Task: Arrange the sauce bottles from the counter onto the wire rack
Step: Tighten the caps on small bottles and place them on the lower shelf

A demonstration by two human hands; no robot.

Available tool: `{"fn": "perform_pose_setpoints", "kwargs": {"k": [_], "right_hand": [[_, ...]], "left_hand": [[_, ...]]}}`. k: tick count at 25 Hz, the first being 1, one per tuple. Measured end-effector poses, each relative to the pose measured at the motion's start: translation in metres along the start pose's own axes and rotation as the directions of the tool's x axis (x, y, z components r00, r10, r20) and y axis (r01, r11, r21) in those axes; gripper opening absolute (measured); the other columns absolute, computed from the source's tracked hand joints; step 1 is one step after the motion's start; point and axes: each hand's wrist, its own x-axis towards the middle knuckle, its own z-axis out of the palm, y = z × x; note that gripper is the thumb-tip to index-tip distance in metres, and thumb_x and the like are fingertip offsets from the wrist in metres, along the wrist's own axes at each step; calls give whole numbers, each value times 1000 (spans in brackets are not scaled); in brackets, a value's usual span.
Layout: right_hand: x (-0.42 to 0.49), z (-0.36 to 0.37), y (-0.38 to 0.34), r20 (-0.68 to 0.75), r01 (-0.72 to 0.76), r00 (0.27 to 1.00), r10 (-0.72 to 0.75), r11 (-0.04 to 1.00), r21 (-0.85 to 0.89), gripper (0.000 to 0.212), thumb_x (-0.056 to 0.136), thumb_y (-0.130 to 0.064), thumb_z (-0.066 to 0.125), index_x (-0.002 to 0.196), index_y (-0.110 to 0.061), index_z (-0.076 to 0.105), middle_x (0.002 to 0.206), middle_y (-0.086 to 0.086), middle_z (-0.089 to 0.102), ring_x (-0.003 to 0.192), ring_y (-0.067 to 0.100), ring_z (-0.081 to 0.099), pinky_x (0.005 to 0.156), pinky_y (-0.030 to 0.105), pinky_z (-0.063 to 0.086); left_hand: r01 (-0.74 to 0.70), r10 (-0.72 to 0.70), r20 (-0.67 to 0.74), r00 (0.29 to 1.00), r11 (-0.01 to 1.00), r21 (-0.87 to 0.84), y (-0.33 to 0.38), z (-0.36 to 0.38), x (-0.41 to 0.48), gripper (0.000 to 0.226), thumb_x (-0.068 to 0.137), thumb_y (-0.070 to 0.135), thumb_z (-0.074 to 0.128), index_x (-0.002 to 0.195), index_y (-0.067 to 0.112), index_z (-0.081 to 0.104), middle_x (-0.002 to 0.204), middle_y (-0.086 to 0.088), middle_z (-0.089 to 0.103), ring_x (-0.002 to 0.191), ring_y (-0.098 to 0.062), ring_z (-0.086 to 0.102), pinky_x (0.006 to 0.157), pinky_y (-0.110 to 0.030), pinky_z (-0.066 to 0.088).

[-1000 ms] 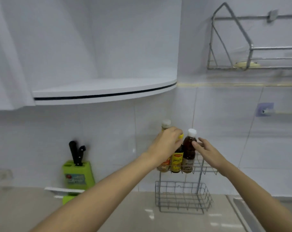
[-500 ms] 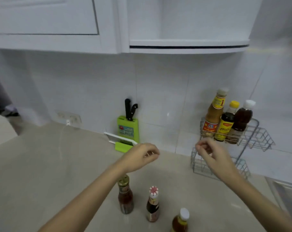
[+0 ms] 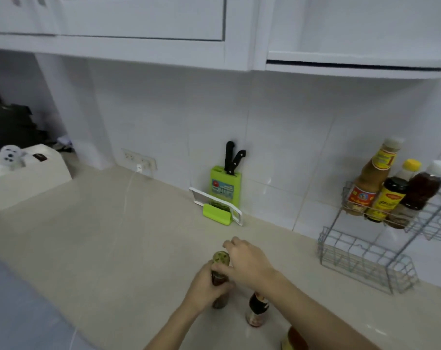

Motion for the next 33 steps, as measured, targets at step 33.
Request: {"fn": "perform_pose_setpoints", "kwargs": {"k": [33], "right_hand": [[27, 28, -26, 145, 77, 989, -9, 879, -470, 47, 103, -33, 26, 99, -6, 64, 102, 13, 61, 88, 29, 64, 48, 28, 19]], "left_hand": [[-86, 115, -126, 985, 973, 212, -5, 5, 3, 28, 83, 38, 66, 97, 14, 59, 94, -5, 72, 88, -22, 68, 63, -23, 36]]}}
